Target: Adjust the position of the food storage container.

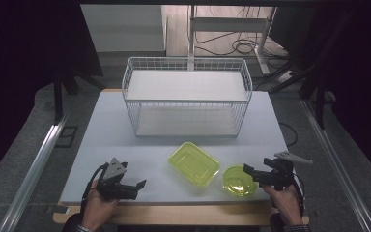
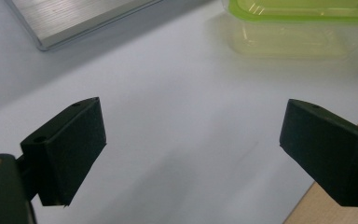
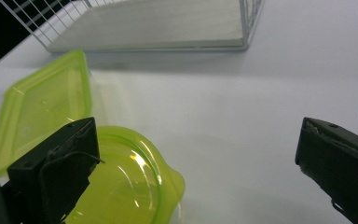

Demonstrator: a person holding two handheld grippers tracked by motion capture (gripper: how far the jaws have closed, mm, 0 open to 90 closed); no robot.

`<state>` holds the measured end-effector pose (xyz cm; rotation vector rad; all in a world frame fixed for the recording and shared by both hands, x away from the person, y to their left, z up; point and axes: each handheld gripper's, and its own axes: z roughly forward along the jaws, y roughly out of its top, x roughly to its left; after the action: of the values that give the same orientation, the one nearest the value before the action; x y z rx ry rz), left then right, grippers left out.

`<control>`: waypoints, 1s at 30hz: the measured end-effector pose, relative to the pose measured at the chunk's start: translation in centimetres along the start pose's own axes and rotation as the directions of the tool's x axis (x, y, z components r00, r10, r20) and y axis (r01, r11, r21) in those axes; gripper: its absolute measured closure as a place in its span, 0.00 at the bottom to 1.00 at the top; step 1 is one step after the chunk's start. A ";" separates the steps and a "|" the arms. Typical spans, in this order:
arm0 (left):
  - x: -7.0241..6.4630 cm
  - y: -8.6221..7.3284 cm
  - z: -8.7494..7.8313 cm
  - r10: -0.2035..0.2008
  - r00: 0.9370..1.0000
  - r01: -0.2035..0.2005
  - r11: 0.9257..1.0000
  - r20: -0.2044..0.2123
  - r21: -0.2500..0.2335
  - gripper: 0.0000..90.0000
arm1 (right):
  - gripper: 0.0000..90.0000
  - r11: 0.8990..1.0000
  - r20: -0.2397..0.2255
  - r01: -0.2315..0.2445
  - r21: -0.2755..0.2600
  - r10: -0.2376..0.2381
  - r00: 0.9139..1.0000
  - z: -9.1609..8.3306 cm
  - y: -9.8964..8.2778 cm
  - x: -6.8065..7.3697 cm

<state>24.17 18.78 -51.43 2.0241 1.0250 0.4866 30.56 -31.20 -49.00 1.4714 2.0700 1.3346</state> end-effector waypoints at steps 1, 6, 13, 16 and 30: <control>-0.1 0.0 0.1 0.009 1.000 -0.009 1.000 -0.004 0.007 0.07 | 0.00 1.000 0.000 0.007 0.007 -0.007 1.000 0.0 0.0 0.0; -0.5 0.0 0.4 0.047 0.999 -0.047 0.999 -0.011 0.018 0.06 | 0.00 0.999 -0.003 0.021 0.034 -0.021 1.000 -0.1 0.1 0.4; -0.6 -0.1 0.6 0.074 0.997 -0.073 0.997 -0.027 0.021 0.05 | 0.11 0.996 0.019 0.069 0.056 -0.070 0.997 -0.3 0.3 1.0; -0.6 -0.1 0.6 0.072 0.997 -0.071 0.997 -0.027 0.021 0.05 | 0.22 0.992 0.030 0.114 0.052 -0.116 0.993 -0.6 0.5 1.6; -0.8 0.0 0.9 0.089 0.995 -0.087 0.996 -0.036 0.035 0.05 | 0.74 0.964 -0.094 0.251 0.093 -0.242 0.966 -1.7 1.1 4.6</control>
<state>24.22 17.75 -51.98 2.1034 0.9749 0.5590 28.02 -28.06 -45.91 1.1645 2.3175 1.2246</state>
